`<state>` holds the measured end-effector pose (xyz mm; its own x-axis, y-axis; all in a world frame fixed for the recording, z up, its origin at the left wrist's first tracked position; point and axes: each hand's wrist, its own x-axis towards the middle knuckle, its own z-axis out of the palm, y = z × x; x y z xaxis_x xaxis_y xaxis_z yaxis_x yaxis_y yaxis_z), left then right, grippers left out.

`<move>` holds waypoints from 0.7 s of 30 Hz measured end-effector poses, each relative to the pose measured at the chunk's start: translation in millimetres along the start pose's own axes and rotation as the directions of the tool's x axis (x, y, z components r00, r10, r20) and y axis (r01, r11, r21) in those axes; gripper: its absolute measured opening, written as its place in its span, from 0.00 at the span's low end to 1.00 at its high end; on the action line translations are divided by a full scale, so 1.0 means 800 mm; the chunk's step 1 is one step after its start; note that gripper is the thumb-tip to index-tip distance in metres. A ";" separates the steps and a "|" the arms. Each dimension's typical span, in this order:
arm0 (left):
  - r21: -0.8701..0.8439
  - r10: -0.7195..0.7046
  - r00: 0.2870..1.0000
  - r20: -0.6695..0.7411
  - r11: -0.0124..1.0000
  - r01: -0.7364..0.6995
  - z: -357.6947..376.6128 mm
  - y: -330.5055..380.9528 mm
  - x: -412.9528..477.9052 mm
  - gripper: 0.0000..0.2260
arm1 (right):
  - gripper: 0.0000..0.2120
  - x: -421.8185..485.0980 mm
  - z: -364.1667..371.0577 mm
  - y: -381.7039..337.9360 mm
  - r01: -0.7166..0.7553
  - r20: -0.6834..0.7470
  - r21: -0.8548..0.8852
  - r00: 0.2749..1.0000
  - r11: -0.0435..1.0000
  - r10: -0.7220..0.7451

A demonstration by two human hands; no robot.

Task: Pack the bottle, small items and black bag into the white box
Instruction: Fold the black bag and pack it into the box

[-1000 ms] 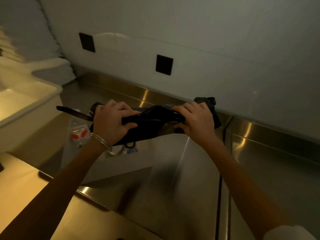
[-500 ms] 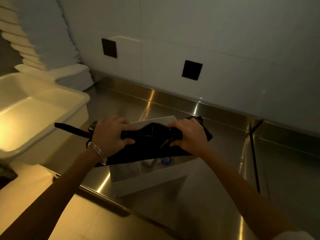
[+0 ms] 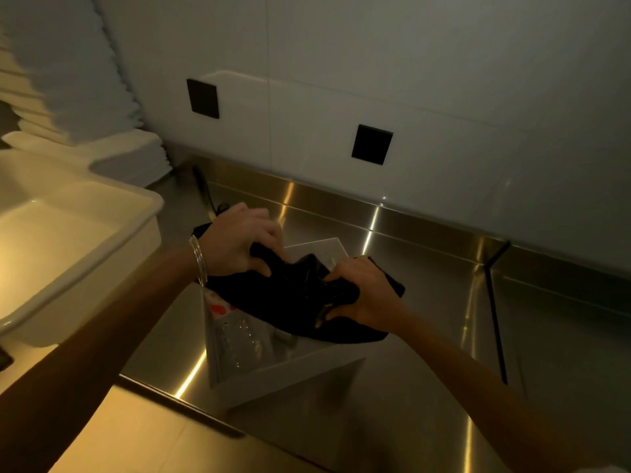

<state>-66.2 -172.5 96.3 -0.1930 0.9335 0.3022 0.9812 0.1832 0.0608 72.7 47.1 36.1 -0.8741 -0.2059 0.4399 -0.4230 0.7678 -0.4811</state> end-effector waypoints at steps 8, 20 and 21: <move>-0.034 0.008 0.976 0.217 0.999 -0.001 0.030 -0.005 0.016 0.14 | 0.20 0.024 0.023 0.038 0.249 0.330 -0.143 0.924 0.958 -0.191; 0.095 -0.301 0.872 0.386 0.953 0.287 0.065 -0.024 0.015 0.16 | 0.44 0.007 -0.010 0.050 -0.001 0.295 -0.556 0.935 0.831 0.198; 0.121 -0.310 0.871 0.382 0.951 0.286 0.065 -0.023 0.014 0.16 | 0.48 -0.003 -0.021 0.055 -0.095 0.323 -0.540 0.894 0.836 0.310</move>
<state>-85.9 -149.5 48.7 -0.4720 0.8736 -0.1190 0.8778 0.4782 0.0287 60.0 91.7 26.8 -0.9898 -0.1421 -0.0013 -0.1420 0.9893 -0.0345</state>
